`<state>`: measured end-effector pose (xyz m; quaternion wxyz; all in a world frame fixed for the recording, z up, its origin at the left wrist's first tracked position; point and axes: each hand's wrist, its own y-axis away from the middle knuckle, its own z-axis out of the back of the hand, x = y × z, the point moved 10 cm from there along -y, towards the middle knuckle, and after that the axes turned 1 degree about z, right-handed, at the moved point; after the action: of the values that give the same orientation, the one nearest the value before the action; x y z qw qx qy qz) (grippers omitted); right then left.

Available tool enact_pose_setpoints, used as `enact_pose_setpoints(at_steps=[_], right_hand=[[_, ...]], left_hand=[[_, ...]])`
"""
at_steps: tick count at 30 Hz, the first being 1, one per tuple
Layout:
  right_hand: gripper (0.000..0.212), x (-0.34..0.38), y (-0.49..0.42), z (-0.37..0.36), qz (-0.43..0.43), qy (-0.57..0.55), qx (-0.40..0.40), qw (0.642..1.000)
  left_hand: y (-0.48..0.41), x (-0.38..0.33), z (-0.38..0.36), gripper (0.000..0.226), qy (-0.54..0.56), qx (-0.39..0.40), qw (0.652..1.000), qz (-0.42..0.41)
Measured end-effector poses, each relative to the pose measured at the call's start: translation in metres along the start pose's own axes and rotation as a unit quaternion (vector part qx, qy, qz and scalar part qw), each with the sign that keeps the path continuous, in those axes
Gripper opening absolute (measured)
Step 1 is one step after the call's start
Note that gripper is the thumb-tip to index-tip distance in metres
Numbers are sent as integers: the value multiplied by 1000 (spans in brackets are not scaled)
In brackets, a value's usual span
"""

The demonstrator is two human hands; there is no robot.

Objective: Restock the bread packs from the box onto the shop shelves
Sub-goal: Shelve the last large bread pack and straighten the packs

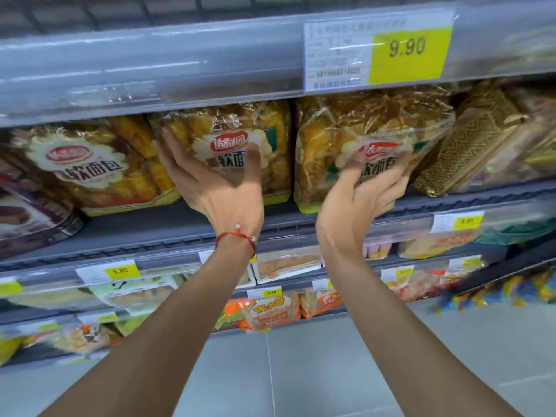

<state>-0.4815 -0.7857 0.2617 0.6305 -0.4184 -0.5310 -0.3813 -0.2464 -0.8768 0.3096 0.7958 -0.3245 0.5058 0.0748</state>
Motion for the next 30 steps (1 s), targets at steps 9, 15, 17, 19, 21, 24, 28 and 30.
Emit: enact_pose_setpoints(at_steps=[9, 15, 17, 19, 21, 24, 28, 30], right_hand=[[41, 15, 98, 0, 21, 26, 154, 987], [33, 39, 173, -56, 101, 49, 273, 955], [32, 44, 189, -79, 119, 54, 283, 950], [33, 48, 202, -106, 133, 58, 297, 944], [37, 53, 210, -132, 136, 62, 310, 939], [48, 58, 212, -172, 138, 72, 320, 935], [68, 69, 207, -209, 172, 75, 312, 931], [78, 73, 205, -218, 191, 110, 300, 928]], left_hand=[[5, 33, 65, 64, 31, 125, 989, 76], [-36, 79, 109, 47, 38, 132, 988, 78], [-55, 93, 119, 39, 26, 144, 987, 63], [-77, 102, 129, 35, 5, 147, 988, 40], [-102, 108, 135, 47, 1, 152, 988, 17], [-135, 118, 135, 65, 7, 170, 985, -19], [-146, 124, 129, 73, 31, 199, 978, -48], [-146, 128, 127, 76, 32, 199, 978, -59]])
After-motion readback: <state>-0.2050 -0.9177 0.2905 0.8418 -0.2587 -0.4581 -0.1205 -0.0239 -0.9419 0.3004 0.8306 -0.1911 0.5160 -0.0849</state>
